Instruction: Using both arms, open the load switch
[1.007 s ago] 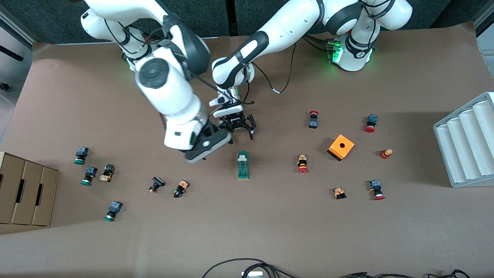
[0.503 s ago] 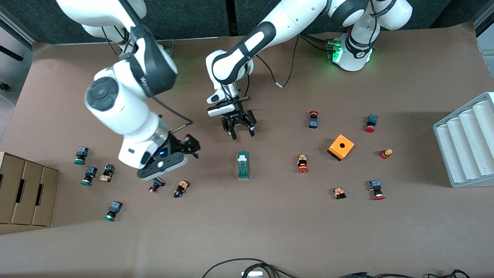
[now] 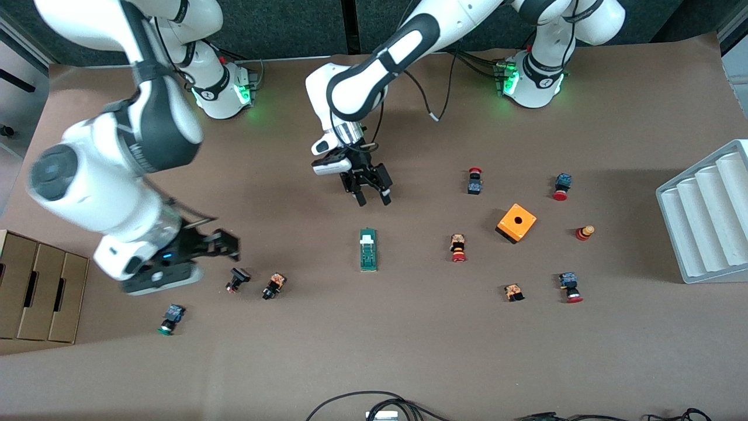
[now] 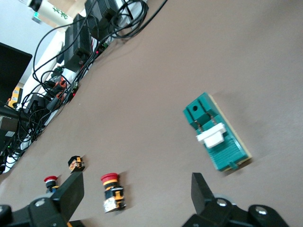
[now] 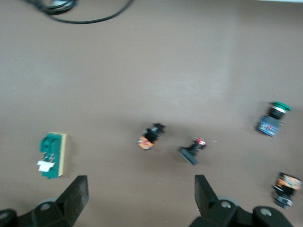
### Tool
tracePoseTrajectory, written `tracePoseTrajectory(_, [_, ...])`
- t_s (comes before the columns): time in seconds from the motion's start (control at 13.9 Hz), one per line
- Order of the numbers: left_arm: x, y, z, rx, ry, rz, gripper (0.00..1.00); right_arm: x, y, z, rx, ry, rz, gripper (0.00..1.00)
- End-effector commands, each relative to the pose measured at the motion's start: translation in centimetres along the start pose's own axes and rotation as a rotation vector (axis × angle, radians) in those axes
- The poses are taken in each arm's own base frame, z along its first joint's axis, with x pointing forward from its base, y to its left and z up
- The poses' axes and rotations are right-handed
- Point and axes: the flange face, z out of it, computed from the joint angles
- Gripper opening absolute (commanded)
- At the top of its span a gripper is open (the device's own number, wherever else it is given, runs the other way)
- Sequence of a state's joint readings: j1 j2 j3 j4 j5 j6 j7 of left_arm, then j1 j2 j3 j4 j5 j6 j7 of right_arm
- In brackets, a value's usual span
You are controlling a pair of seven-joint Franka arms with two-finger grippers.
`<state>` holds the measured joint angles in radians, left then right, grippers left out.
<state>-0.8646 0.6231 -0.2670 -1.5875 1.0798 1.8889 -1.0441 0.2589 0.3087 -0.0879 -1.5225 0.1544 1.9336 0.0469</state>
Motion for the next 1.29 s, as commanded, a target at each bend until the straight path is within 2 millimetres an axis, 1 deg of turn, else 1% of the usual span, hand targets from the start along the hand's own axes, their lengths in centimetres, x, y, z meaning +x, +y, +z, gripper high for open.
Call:
tracePoseTrajectory(0.0, [1.7, -4.5, 0.0, -0.051, -0.063, 0.05, 1.0, -1.0, 4.4, -1.5, -0.003, -0.039, 0.074, 1.0])
tracePoseTrajectory(0.07, [2.4, -6.1, -0.1, -0.089, -0.084, 0.063, 1.0, -1.2, 6.2, -2.0, -0.017, -0.042, 0.095, 1.0])
tracePoseTrajectory(0.14, [3.1, -7.6, 0.1, -0.135, -0.1, 0.064, 1.0, -1.4, 7.4, -2.0, -0.021, -0.049, 0.112, 1.0])
tracePoseTrajectory(0.22, [3.9, -9.8, 0.5, -0.176, -0.116, 0.059, 1.0, -1.7, 8.9, -2.6, -0.021, -0.051, 0.137, 1.0])
tracePoseTrajectory(0.29, [4.5, -11.7, 1.0, -0.222, -0.14, 0.069, 1.0, -1.8, 9.8, -2.7, -0.022, -0.055, 0.152, 1.0])
tracePoseTrajectory(0.43, [5.7, -16.0, 2.0, -0.334, -0.178, 0.062, 1.0, -2.2, 10.9, -3.6, -0.021, -0.063, 0.171, 1.0])
tracePoseTrajectory(0.5, [6.0, -17.8, 2.8, -0.379, -0.205, 0.038, 1.0, -2.4, 10.8, -4.0, -0.02, -0.065, 0.17, 1.0])
tracePoseTrajectory(0.65, [6.3, -21.0, 4.2, -0.474, -0.265, -0.013, 1.0, -2.8, 11.3, -5.3, -0.019, -0.053, 0.179, 1.0])
tracePoseTrajectory(0.72, [6.5, -22.6, 4.6, -0.52, -0.282, -0.035, 1.0, -3.2, 11.5, -5.8, -0.018, -0.06, 0.182, 1.0])
tracePoseTrajectory(0.79, [6.7, -24.4, 5.3, -0.56, -0.298, -0.056, 1.0, -3.4, 11.6, -6.2, -0.017, -0.065, 0.184, 1.0])
tracePoseTrajectory(0.86, [6.6, -26.5, 6.4, -0.601, -0.319, -0.081, 1.0, -3.5, 11.8, -6.8, -0.017, -0.066, 0.185, 1.0])
tracePoseTrajectory(0.94, [6.5, -28.5, 7.0, -0.644, -0.336, -0.112, 1.0, -3.5, 11.9, -7.2, -0.019, -0.064, 0.186, 1.0])
tracePoseTrajectory(1.01, [6.3, -31.0, 7.4, -0.682, -0.346, -0.142, 1.0, -3.8, 12.8, -8.0, -0.036, -0.054, 0.19, 1.0])
tracePoseTrajectory(1.08, [5.9, -32.9, 7.8, -0.701, -0.369, -0.153, 1.0, -4.1, 13.7, -8.6, -0.066, -0.057, 0.194, 1.0])
tracePoseTrajectory(1.15, [5.2, -35.3, 8.4, -0.717, -0.398, -0.162, 1.0, -4.4, 14.1, -9.0, -0.103, -0.065, 0.181, 1.0])
tracePoseTrajectory(1.22, [4.3, -38.0, 8.8, -0.734, -0.428, -0.182, 1.0, -4.7, 14.1, -9.9, -0.129, -0.058, 0.168, 1.0])
